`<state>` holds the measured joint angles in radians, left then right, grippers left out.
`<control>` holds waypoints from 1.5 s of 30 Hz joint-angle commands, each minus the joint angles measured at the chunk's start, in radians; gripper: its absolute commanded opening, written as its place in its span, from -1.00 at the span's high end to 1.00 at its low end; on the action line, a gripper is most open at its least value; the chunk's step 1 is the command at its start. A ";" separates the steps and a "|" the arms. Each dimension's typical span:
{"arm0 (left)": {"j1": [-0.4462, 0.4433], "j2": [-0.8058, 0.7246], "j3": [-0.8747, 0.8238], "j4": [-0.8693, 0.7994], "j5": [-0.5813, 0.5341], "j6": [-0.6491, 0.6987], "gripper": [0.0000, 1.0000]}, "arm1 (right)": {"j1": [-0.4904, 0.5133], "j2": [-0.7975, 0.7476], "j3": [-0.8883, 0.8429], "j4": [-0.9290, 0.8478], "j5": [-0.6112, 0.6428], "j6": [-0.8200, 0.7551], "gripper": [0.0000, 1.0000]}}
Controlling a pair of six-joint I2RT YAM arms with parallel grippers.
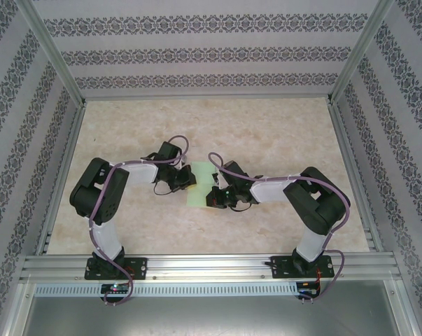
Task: Fold a paper plane with a square sheet of paper (pick it up from the middle)
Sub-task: Fold the triangle a second time at the center of the table.
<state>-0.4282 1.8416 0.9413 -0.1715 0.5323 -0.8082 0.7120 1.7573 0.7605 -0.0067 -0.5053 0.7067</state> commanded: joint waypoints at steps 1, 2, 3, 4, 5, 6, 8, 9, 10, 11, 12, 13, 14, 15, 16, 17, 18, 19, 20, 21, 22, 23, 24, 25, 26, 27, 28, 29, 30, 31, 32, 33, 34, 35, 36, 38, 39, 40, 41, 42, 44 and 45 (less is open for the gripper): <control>0.056 0.033 -0.027 0.053 -0.123 0.054 0.91 | -0.010 0.055 -0.027 -0.163 0.047 -0.033 1.00; 0.061 0.034 -0.030 0.057 -0.125 0.066 0.91 | -0.012 0.057 -0.027 -0.163 0.049 -0.033 1.00; 0.064 0.035 -0.031 0.064 -0.125 0.074 0.91 | -0.013 0.057 -0.027 -0.162 0.048 -0.032 1.00; 0.069 0.036 -0.038 0.078 -0.121 0.082 0.90 | -0.014 0.058 -0.026 -0.163 0.045 -0.033 1.00; 0.074 0.033 -0.045 0.095 -0.120 0.085 0.90 | -0.015 0.061 -0.025 -0.161 0.043 -0.033 1.00; 0.081 0.031 -0.053 0.111 -0.120 0.084 0.90 | -0.014 0.062 -0.022 -0.162 0.042 -0.035 1.00; 0.095 0.028 -0.059 0.124 -0.115 0.084 0.89 | -0.014 0.065 -0.020 -0.161 0.041 -0.035 1.00; 0.102 0.025 -0.059 0.130 -0.109 0.084 0.89 | -0.016 0.066 -0.018 -0.163 0.040 -0.035 1.00; 0.107 0.019 -0.059 0.134 -0.106 0.086 0.89 | -0.015 0.067 -0.017 -0.163 0.039 -0.036 1.00; 0.113 0.010 -0.058 0.133 -0.109 0.090 0.88 | -0.015 0.068 -0.015 -0.164 0.039 -0.036 1.00; 0.119 -0.003 -0.061 0.131 -0.116 0.093 0.88 | -0.015 0.068 -0.015 -0.164 0.038 -0.036 1.00; 0.126 -0.012 -0.060 0.129 -0.120 0.096 0.88 | -0.015 0.070 -0.013 -0.161 0.037 -0.037 1.00; 0.133 -0.021 -0.061 0.129 -0.118 0.096 0.87 | -0.015 0.070 -0.011 -0.161 0.034 -0.038 1.00; 0.138 -0.030 -0.058 0.126 -0.112 0.095 0.86 | -0.014 0.071 -0.008 -0.163 0.033 -0.041 1.00; 0.140 -0.039 -0.056 0.126 -0.103 0.096 0.85 | -0.014 0.074 -0.004 -0.164 0.031 -0.042 1.00; 0.141 -0.053 -0.054 0.126 -0.092 0.096 0.84 | -0.015 0.074 0.001 -0.165 0.028 -0.044 1.00; 0.141 -0.070 -0.053 0.123 -0.083 0.093 0.83 | -0.014 0.075 0.006 -0.165 0.025 -0.045 1.00; 0.141 -0.086 -0.052 0.116 -0.081 0.092 0.82 | -0.016 0.075 0.009 -0.168 0.024 -0.047 1.00; 0.140 -0.107 -0.056 0.113 -0.075 0.089 0.81 | -0.015 0.075 0.014 -0.170 0.024 -0.050 1.00; 0.139 -0.129 -0.062 0.115 -0.067 0.079 0.81 | -0.014 0.076 0.018 -0.176 0.026 -0.052 1.00; 0.138 -0.146 -0.072 0.123 -0.055 0.065 0.80 | -0.015 0.078 0.021 -0.180 0.025 -0.054 1.00; 0.134 -0.163 -0.083 0.143 -0.030 0.051 0.79 | -0.014 0.078 0.025 -0.182 0.025 -0.056 1.00; 0.126 -0.176 -0.089 0.156 -0.010 0.038 0.78 | -0.014 0.079 0.027 -0.182 0.026 -0.056 1.00; 0.115 -0.181 -0.088 0.156 0.005 0.032 0.78 | -0.014 0.079 0.028 -0.182 0.026 -0.056 1.00; 0.100 -0.183 -0.084 0.152 0.026 0.030 0.79 | -0.014 0.080 0.029 -0.185 0.027 -0.056 1.00; 0.081 -0.180 -0.078 0.139 0.042 0.029 0.79 | -0.014 0.077 0.030 -0.185 0.028 -0.058 1.00; 0.061 -0.176 -0.072 0.128 0.051 0.029 0.78 | -0.014 0.076 0.031 -0.184 0.028 -0.056 1.00; 0.040 -0.171 -0.069 0.124 0.059 0.027 0.78 | -0.014 0.076 0.031 -0.183 0.028 -0.055 1.00; 0.014 -0.165 -0.067 0.125 0.064 0.027 0.78 | -0.015 0.074 0.031 -0.182 0.027 -0.056 1.00; -0.006 -0.157 -0.062 0.123 0.064 0.029 0.79 | -0.015 0.071 0.030 -0.181 0.027 -0.056 1.00; -0.027 -0.142 -0.058 0.118 0.063 0.030 0.80 | -0.015 0.070 0.030 -0.181 0.026 -0.054 1.00; -0.042 -0.126 -0.058 0.121 0.058 0.023 0.81 | -0.014 0.070 0.032 -0.181 0.027 -0.055 1.00; -0.052 -0.108 -0.061 0.133 0.062 0.013 0.81 | -0.015 0.069 0.033 -0.181 0.027 -0.055 1.00; -0.056 -0.093 -0.062 0.145 0.069 0.008 0.81 | -0.014 0.070 0.036 -0.183 0.026 -0.055 1.00; -0.062 -0.079 -0.064 0.153 0.071 0.007 0.81 | -0.015 0.070 0.038 -0.183 0.026 -0.053 1.00; -0.066 -0.057 -0.068 0.140 0.040 0.015 0.84 | -0.014 0.068 0.043 -0.181 0.024 -0.053 1.00; -0.063 -0.046 -0.070 0.137 0.029 0.020 0.84 | -0.014 0.068 0.048 -0.185 0.022 -0.056 1.00; -0.063 -0.038 -0.066 0.123 0.013 0.036 0.86 | -0.015 0.070 0.055 -0.193 0.022 -0.060 1.00; -0.063 -0.034 -0.062 0.102 -0.013 0.055 0.87 | -0.015 0.072 0.059 -0.200 0.025 -0.063 1.00; -0.063 -0.031 -0.058 0.086 -0.045 0.072 0.87 | -0.015 0.071 0.062 -0.204 0.024 -0.067 1.00; -0.061 -0.020 -0.052 0.069 -0.087 0.097 0.87 | -0.014 0.070 0.065 -0.208 0.023 -0.067 1.00; -0.062 -0.014 -0.054 0.073 -0.095 0.104 0.88 | -0.015 0.067 0.068 -0.208 0.022 -0.067 1.00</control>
<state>-0.4919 1.8084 0.8696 -0.0723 0.5213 -0.7582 0.7040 1.7905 0.8364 -0.1104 -0.5293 0.6693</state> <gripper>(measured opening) 0.069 0.041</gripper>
